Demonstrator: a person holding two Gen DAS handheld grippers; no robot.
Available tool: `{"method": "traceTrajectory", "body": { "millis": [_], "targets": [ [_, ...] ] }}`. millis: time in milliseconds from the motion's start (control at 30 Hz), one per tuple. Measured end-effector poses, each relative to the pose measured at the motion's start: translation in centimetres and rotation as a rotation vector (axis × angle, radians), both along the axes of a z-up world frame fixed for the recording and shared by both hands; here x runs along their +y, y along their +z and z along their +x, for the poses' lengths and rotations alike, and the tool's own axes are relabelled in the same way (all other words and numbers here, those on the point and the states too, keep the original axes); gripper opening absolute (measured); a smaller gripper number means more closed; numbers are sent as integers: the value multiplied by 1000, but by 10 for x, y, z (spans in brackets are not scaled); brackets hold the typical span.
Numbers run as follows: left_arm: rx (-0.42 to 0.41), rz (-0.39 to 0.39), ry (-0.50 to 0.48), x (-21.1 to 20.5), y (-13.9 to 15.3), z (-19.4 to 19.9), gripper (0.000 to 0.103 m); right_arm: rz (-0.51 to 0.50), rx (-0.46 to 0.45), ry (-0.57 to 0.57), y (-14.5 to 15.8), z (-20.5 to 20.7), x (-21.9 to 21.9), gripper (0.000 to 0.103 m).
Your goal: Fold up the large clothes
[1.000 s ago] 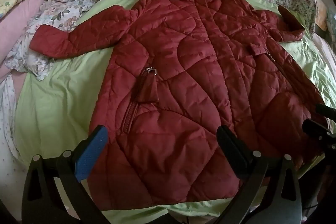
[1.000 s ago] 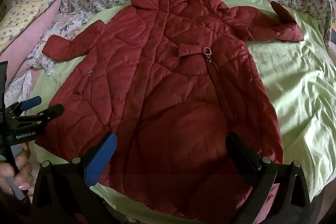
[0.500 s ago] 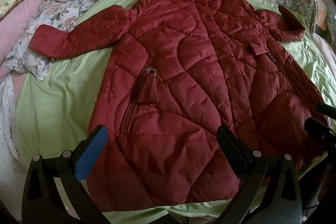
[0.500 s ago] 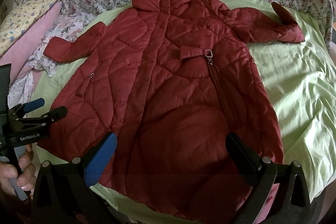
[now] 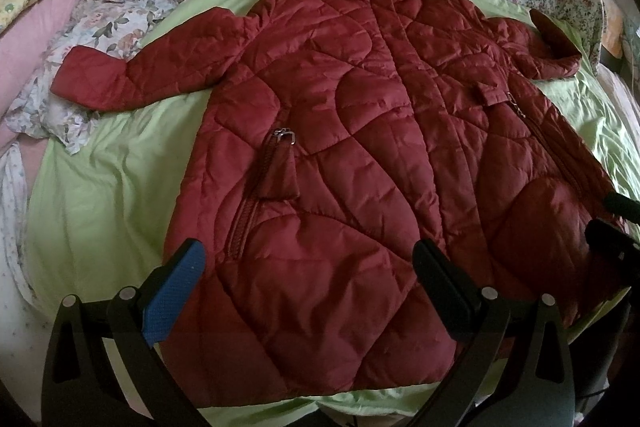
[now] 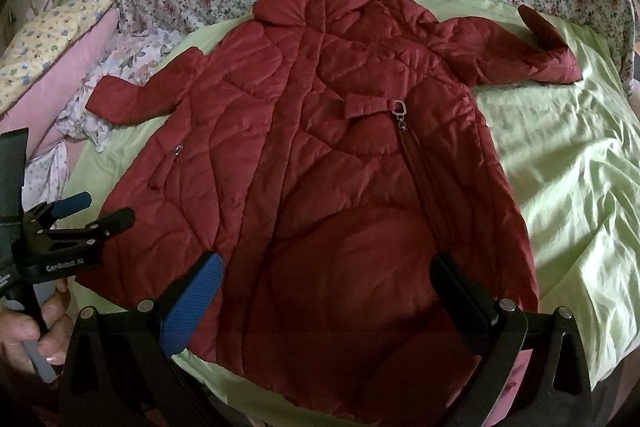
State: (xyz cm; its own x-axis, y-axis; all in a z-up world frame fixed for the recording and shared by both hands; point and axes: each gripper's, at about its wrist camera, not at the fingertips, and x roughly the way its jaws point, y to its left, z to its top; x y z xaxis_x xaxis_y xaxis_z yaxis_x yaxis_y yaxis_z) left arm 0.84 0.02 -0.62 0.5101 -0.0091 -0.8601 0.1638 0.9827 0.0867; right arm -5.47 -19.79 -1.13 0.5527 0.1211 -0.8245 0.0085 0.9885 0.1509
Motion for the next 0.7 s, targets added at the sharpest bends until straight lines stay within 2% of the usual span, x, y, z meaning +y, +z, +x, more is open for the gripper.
{"method": "traceTrajectory", "body": {
  "millis": [300,433,700],
  "targets": [
    [17,-15,8,2,-8,8,103,6,7,-36,4,7,-21,103],
    [14,-49,-6,4,-8,13,103,20,20,-67,8,16,-38,103],
    [15,-67,12,8,-7,31,103,69,-50,-153,16,39,-85,103]
  ]
}}
